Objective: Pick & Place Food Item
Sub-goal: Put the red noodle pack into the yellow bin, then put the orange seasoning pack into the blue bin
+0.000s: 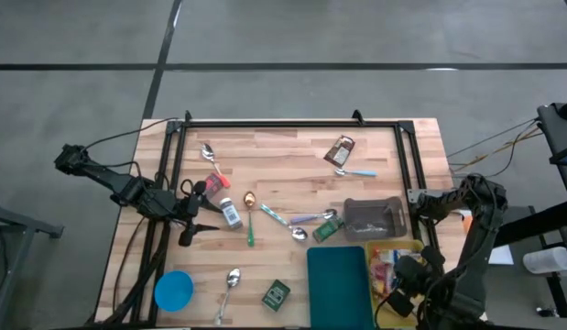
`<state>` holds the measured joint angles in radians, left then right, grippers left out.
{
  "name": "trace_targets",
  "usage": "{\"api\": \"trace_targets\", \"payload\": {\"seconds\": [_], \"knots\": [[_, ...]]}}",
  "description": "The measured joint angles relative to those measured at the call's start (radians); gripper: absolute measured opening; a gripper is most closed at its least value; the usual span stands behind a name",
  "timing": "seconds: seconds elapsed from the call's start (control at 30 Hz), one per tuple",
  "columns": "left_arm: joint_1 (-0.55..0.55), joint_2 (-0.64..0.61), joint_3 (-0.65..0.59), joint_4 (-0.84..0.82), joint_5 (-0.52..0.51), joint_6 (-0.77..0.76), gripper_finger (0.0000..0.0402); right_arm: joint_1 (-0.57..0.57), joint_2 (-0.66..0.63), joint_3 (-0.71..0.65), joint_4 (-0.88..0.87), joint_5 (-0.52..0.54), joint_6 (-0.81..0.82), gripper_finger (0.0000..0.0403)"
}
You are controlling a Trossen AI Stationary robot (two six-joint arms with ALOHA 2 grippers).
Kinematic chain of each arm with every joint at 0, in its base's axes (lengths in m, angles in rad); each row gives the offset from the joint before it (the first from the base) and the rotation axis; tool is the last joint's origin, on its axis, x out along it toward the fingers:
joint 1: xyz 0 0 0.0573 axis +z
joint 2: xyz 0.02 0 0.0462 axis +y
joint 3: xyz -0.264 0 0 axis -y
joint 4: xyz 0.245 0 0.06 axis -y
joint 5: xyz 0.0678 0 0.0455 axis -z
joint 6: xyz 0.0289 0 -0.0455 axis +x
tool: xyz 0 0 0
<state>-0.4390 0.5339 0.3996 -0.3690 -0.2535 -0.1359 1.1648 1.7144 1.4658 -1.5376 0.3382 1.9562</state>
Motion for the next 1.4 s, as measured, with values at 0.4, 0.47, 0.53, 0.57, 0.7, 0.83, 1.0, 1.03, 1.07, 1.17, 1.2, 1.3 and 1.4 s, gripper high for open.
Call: {"api": "trace_targets", "payload": {"seconds": [0.4,0.47,0.53,0.57,0.7,0.83,1.0,1.03,1.07,1.17,1.2,1.3,1.4], "knots": [[0.0,0.0,0.0,0.0,0.0,0.0,0.0241,-0.001,-0.006,0.002,0.003,0.02,-0.052,0.0205],[0.0,0.0,0.0,0.0,0.0,0.0,0.0241,-0.001,-0.006,0.002,0.003,0.046,-0.047,0.0211],[0.0,0.0,0.0,0.0,0.0,0.0,0.0241,-0.001,-0.006,0.002,0.002,0.069,-0.028,0.0213],[0.0,0.0,0.0,0.0,0.0,0.0,0.0241,-0.001,-0.007,0.002,0.002,0.081,-0.017,0.0213],[0.0,0.0,0.0,0.0,0.0,0.0,0.0241,-0.001,-0.014,0.002,0.008,0.157,-0.003,0.0213],[0.0,0.0,0.0,0.0,0.0,0.0,0.0241,0.0,-0.031,0.002,0.012,0.265,-0.041,0.0213],[0.0,0.0,0.0,0.0,0.0,0.0,0.0241,-0.001,-0.055,0.002,0.013,0.456,-0.123,0.0213],[0.0,0.0,0.0,0.0,0.0,0.0,0.0241,-0.001,-0.058,0.002,0.015,0.506,-0.153,0.0213],[0.0,0.0,0.0,0.0,0.0,0.0,0.0241,-0.001,-0.061,0.002,0.015,0.556,-0.183,0.0213],[0.0,0.0,0.0,0.0,0.0,0.0,0.0241,-0.005,-0.063,0.001,0.019,0.691,-0.276,0.0213],[0.0,0.0,0.0,0.0,0.0,0.0,0.0241,-0.01,-0.064,0.0,0.02,0.721,-0.297,0.0213],[0.0,0.0,0.0,0.0,0.0,0.0,0.0241,-0.02,-0.064,-0.002,0.036,0.817,-0.333,0.0213],[0.0,0.0,0.0,0.0,0.0,0.0,0.0241,-0.038,-0.064,-0.004,0.088,0.875,-0.433,0.0214]]}}
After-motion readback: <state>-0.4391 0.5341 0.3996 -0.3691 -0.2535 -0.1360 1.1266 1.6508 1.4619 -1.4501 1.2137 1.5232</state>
